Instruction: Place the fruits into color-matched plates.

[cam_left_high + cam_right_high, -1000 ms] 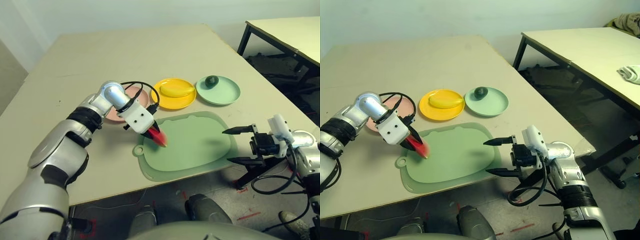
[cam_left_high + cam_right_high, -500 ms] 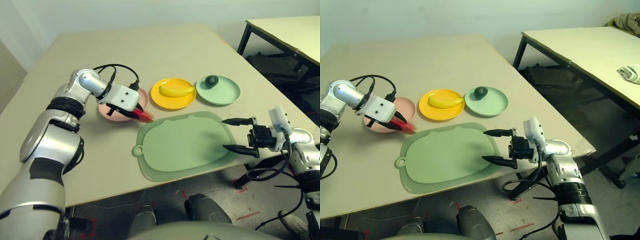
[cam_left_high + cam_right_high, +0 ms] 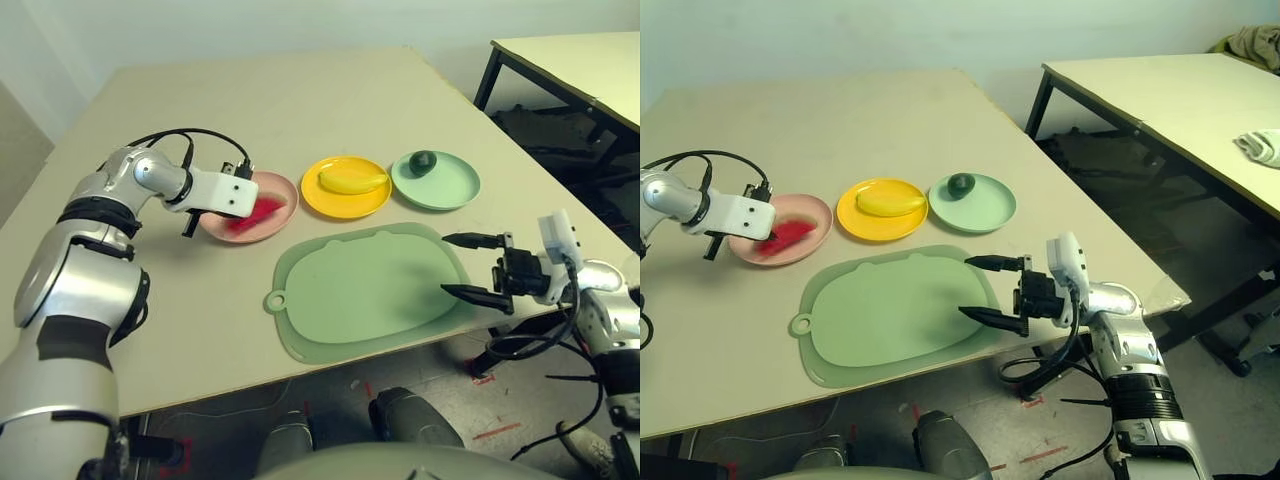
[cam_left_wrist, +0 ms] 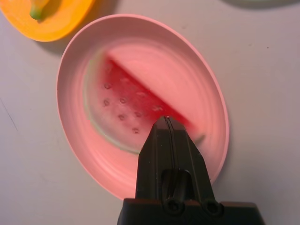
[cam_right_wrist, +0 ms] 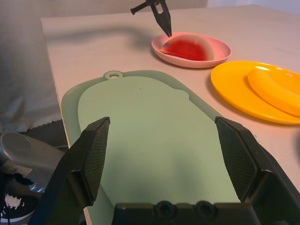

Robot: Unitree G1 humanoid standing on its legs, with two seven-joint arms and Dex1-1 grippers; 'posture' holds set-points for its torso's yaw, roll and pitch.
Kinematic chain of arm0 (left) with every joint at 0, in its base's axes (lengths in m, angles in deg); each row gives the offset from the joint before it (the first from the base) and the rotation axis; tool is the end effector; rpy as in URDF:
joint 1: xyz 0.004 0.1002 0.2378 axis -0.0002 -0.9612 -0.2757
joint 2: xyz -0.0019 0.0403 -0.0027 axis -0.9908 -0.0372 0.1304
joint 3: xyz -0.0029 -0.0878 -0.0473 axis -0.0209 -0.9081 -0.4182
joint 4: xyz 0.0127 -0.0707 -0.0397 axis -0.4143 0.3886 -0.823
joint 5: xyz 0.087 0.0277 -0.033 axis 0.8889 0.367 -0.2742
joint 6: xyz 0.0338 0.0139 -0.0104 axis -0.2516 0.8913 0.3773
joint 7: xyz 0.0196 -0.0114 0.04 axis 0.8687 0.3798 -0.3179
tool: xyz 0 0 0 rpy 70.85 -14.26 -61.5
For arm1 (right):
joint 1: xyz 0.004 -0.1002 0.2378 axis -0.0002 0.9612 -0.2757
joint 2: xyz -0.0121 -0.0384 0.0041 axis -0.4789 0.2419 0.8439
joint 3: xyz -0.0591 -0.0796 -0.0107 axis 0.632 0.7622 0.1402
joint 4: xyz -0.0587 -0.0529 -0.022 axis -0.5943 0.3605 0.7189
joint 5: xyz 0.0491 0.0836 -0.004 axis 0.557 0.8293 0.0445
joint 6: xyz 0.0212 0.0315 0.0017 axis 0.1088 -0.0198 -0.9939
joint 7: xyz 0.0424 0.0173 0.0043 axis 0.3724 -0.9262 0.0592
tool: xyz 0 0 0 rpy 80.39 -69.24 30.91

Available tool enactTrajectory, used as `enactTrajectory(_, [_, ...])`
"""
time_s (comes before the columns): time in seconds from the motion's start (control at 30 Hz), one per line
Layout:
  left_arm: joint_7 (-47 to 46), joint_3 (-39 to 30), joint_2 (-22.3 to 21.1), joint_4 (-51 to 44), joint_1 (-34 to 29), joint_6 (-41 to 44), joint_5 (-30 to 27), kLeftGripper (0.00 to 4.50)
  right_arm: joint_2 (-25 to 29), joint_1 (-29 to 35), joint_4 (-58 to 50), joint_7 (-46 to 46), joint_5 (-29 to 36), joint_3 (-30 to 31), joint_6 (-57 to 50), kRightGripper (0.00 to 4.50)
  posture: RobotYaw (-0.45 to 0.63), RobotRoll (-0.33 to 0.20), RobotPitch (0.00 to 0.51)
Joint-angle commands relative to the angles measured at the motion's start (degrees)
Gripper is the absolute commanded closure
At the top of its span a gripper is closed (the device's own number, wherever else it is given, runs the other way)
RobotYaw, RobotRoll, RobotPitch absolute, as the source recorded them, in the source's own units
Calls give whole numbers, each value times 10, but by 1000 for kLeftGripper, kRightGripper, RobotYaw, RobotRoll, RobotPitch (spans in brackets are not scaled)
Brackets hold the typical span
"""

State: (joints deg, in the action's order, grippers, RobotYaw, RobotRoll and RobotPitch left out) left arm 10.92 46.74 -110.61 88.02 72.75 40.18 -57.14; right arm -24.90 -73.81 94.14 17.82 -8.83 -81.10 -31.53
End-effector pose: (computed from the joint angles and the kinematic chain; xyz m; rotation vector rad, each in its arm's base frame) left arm 0.3271 0.2794 0.2051 1.4430 0.4313 -1.1687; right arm 0.2372 -0.2732 0.1053 -0.1393 -0.0232 1.3241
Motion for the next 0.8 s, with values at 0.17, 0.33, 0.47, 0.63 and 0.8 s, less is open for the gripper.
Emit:
enactTrajectory(0.17, [-9, -21, -10, 7, 8, 0, 12, 4487, -1, -5, -4, -1, 0, -3, -4, 0, -221, 0, 2])
enactTrajectory(0.33, [43, -108, -17, 2, 5, 37, -76, 3273, -6, -18, 19, -19, -6, -12, 3, 0, -216, 0, 6])
enactTrajectory(0.47, [101, -208, -26, -22, -19, 105, -177, 1946, -14, -25, 47, -65, -19, -30, 24, 0, -206, 0, 16])
enactTrajectory(0.63, [101, -338, -53, -122, -117, 236, -309, 236, -31, -30, 88, -154, -42, -66, 69, 0, -192, 0, 26])
enactTrajectory(0.8, [-16, -480, -46, -356, -324, 396, -426, 23, -46, -34, 137, -238, -63, -103, 122, 0, -151, 0, 43])
